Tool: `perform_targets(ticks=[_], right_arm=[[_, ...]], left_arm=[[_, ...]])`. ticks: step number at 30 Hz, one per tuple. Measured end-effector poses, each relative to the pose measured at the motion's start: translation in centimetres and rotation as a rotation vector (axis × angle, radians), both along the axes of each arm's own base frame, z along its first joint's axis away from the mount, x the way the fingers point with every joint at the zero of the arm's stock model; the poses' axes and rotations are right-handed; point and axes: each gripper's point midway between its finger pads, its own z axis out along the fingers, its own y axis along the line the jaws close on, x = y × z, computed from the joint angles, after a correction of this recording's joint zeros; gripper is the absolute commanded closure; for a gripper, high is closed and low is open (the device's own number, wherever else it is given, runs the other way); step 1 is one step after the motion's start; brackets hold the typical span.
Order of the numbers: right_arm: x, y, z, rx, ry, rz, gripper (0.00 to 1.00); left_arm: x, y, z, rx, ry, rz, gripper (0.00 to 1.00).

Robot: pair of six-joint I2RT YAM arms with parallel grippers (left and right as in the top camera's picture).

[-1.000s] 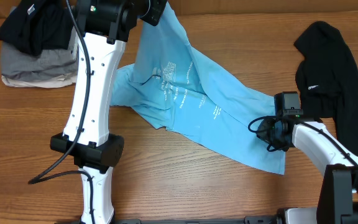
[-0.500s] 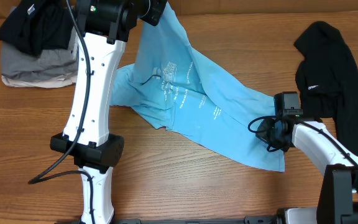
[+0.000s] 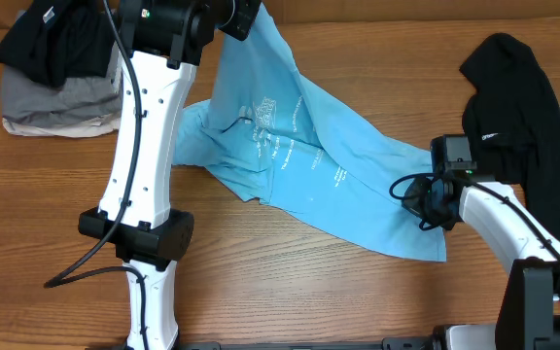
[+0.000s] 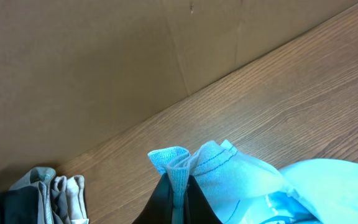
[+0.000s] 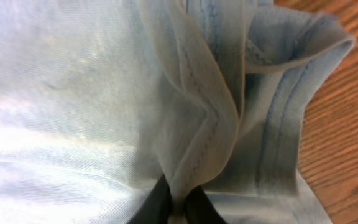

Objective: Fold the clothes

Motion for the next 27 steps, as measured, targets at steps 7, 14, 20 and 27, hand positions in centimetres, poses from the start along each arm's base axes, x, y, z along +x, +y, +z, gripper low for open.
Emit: perform_targets(ticks=[7,14,20,27], right_arm=[[-0.33,-0.01,-0.04,-0.001,0.014,0.001,0.72],[0.07,-0.06,0.03,-0.004,-0.002,0.002,0.81],[0.44,-0.22,0.1,-0.013,-0.018,0.0,0.96],[0.57,-0.49,0.12,-0.028,-0.023,-0.004,0.96]], left_arm=[[0.12,0.48,-0.03,0.001,0.001,0.009,0.96],[0.06,0.57,-0.14,0.002,0.007,0.01,0.96],[0.06,0.57,-0.14,0.002,0.007,0.01,0.96],[0.04,0.57,-0.16,0.003,0.008,0.01,0.96]])
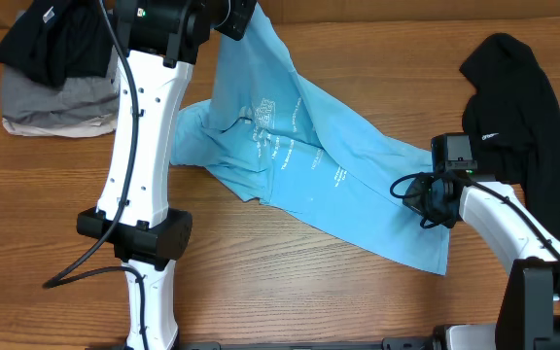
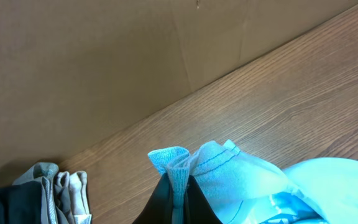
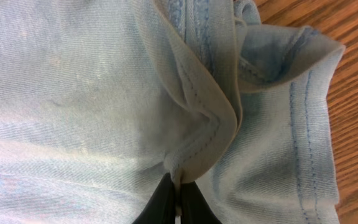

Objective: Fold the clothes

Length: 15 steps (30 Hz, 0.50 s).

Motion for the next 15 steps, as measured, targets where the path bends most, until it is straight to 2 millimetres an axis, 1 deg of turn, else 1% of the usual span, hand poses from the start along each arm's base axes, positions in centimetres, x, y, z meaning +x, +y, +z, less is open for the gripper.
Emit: perform_targets(ticks=[5,8,10,12,15], right_arm=[[-0.4,0.0,0.0,0.002,0.019,0.0,0.96],[-0.6,0.1,0.4,0.003,0.036,0.001,0.96],[-0.2,0.1,1.3,0.003,0.024,0.001,0.96],[0.3,0.1,2.8,0.004,-0.003,0.005,0.96],[1.3,0.1,6.2,0.005,-0.085,0.014,0.96]], left_arm=[[0.0,0.0,-0.1,0.001,0.003,0.0,0.96],[-0.1,0.0,-0.2,0.003,0.01,0.0,0.96],[-0.2,0.2,-0.3,0.008,0.013,0.005,0.96],[-0.3,0.5,-0.1,0.018,0.008,0.02,0.96],[-0.9,1.3,1.1,0.031,-0.013,0.049,0.96]])
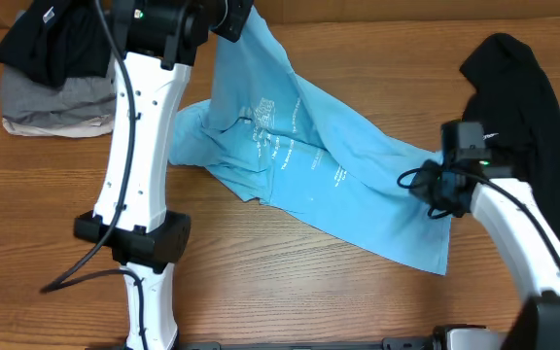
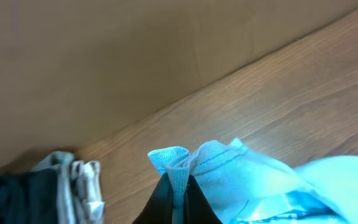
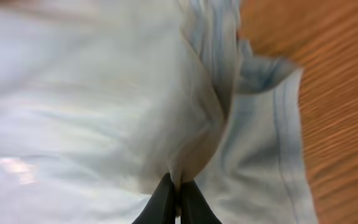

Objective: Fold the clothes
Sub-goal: 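Lift the shirt with both grippers and swing it toward the robot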

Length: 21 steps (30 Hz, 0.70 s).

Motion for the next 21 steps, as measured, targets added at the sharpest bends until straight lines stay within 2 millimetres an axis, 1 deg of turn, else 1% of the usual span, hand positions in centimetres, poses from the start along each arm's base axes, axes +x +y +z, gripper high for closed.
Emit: perform_targets(ticks=[3,5,9,12,15,19,21], right_arm=[[0.6,0.0,3.4,-0.001,-0.08,0.006,0.96],[0.5,0.0,5.4,-0.002,-0.122,0.011,0.96],[0.0,0.0,8.7,-0.005,-0.185,0.02,0.96],[-0.4,0.0,10.8,-0.007,-0.231,0.027,0.96],[-1.2,0.0,12.9,-0.01,-0.285,0.033,0.96],[-2.4,0.0,15.4,-0.014,-0.339,0.042,0.96],[-3.3,0.0,17.1,-0.019,-0.366,0.052,0.96]], left_arm=[[-1.0,0.8,2.2,-0.003,-0.043,0.018,0.96],[-2.3,1.6,4.4,-0.011,-0.086,0.032,0.96],[-4.9,3.3,8.4,-0.032,-0.164,0.058,0.96],[-6.9,4.4,10.8,-0.049,-0.211,0.076,0.96],[-8.6,5.1,12.7,-0.066,-0.249,0.087,0.96],[-10.4,5.5,14.2,-0.078,-0.282,0.092,0.96],[-11.4,6.1,15.1,-0.085,-0.299,0.11,0.96]])
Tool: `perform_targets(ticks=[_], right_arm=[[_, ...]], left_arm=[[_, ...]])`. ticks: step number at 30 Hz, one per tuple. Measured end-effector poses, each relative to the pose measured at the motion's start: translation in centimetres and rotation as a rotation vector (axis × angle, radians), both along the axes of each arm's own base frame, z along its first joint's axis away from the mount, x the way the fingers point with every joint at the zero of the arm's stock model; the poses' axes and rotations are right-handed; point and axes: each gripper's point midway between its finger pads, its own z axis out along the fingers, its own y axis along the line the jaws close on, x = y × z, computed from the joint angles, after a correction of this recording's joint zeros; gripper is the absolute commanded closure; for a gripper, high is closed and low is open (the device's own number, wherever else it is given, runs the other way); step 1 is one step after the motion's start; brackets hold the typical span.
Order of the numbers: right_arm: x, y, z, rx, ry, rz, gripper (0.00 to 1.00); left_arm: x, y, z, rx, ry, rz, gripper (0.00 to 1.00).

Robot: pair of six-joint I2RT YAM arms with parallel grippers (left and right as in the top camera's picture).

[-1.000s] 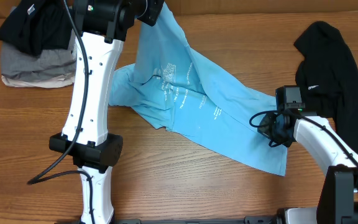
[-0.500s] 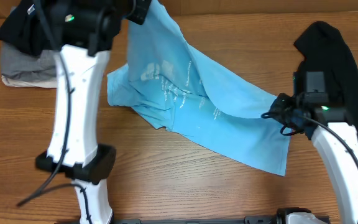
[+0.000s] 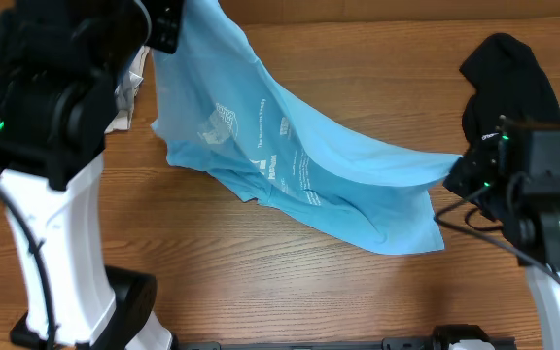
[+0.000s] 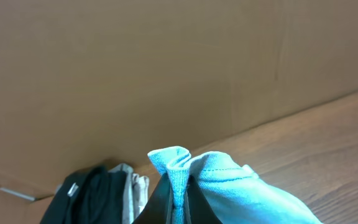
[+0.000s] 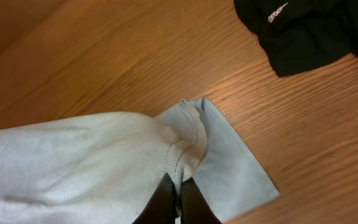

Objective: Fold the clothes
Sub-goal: 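Lift the shirt with both grippers and swing it toward the robot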

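A light blue T-shirt [image 3: 290, 160] with white print hangs stretched between both grippers over the wooden table [image 3: 309, 292], its lower folds trailing on the wood. My left gripper [image 4: 178, 193] is shut on a bunched blue edge [image 4: 173, 163], raised high at the back left. My right gripper [image 5: 178, 198] is shut on the opposite hem [image 5: 185, 149], lifted off the table at the right; the shirt's corner [image 5: 235, 168] hangs below it.
A black garment [image 3: 513, 87] lies at the right edge, also seen as black cloth [image 5: 303, 31] in the right wrist view. A pile of black and grey clothes [image 4: 98, 193] sits at the back left. A brown cardboard wall [image 4: 166, 74] backs the table.
Both arms have risen well above the table. The shirt, which lay mostly on the wood, now hangs stretched between them. The left gripper has also shifted left; both grips are unchanged.
At first both grippers were shut on opposite edges of the blue shirt, the right one low on the table, the left at the back. That held for two moments with small shifts. Now both are raised and the shirt is lifted and spread.
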Motion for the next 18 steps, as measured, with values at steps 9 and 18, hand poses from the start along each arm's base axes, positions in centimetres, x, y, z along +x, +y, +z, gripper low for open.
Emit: perform_targets(ticks=[9,18], right_arm=[[-5.0,-0.1,12.0,-0.033,-0.238,0.03,0.96],[-12.5,-0.2,19.8,-0.066,-0.391,0.055,0.96]], left_arm=[[-8.2,4.2,5.5,-0.053,-0.146,0.133,0.96],[-17.9,7.6,10.6,-0.14,-0.344,0.192,0.96]])
